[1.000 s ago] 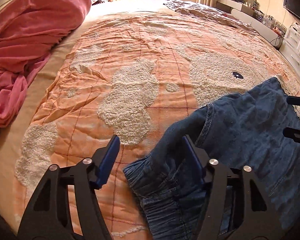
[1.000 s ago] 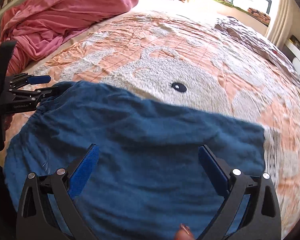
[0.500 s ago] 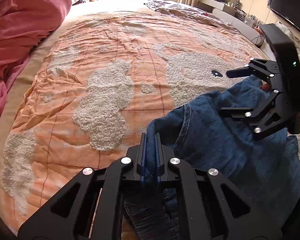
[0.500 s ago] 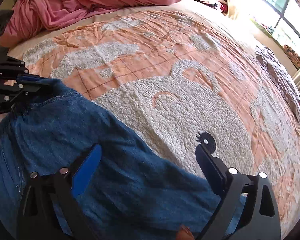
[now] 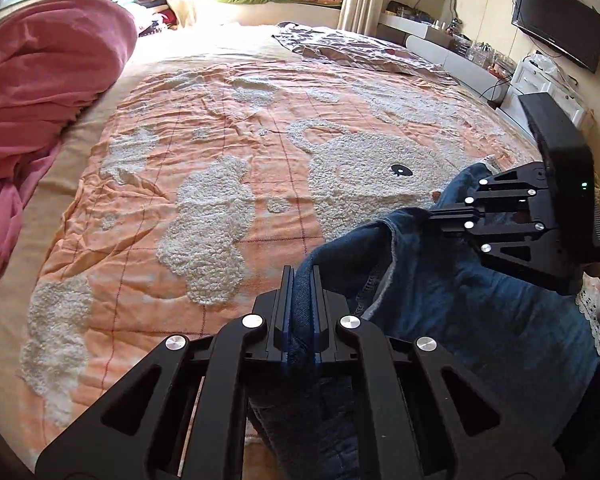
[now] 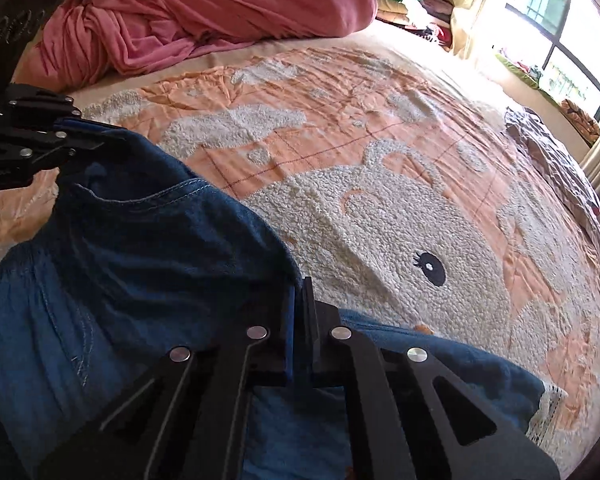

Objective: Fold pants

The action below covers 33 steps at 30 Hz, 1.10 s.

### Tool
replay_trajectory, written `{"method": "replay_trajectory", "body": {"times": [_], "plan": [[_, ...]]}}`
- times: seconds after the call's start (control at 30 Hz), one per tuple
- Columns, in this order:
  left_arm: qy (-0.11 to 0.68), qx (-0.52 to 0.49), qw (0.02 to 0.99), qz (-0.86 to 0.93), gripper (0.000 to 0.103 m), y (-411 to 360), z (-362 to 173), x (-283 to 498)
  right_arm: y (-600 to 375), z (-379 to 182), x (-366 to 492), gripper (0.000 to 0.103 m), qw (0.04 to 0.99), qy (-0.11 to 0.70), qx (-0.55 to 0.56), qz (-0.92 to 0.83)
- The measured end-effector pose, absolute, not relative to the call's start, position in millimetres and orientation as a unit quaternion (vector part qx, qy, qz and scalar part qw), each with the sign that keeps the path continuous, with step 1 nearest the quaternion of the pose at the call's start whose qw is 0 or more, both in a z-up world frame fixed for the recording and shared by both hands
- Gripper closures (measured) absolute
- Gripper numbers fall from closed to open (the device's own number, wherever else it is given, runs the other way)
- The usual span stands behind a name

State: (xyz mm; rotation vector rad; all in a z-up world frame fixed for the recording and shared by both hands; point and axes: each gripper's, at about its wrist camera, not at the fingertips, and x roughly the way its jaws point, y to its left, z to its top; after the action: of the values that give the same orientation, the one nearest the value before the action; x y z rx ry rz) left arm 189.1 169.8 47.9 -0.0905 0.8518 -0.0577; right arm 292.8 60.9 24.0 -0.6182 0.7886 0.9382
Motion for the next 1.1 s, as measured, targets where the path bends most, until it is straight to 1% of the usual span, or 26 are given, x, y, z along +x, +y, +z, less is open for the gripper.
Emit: {"method": "replay_trajectory", "body": {"times": [0.2,0.43,0.57,0.73,1.1], "plan": [[0.390,-0.055,0.918,-0.053,0.101,163,67,171,26,54,266,0.101,0.801,0.348,-0.229,0.430],[0.363,-0.024,0.928,-0.078,0.100,136,93,135,-13,76,224,0.101,0.820,0.332,-0.181,0.430],[0.362,0.040,0.929,-0.066,0.100,110,91,110,-31,80,189,0.101,0.819,0.328,-0.180,0.436],[0.366,0.085,0.925,-0.063,0.100,90,82,90,-48,75,157,0.101,0.813,0.335,-0.172,0.443],[0.388,0.091,0.916,-0.052,0.100,79,73,41,-59,68,103,0.101,0.797,0.340,-0.182,0.465]]}}
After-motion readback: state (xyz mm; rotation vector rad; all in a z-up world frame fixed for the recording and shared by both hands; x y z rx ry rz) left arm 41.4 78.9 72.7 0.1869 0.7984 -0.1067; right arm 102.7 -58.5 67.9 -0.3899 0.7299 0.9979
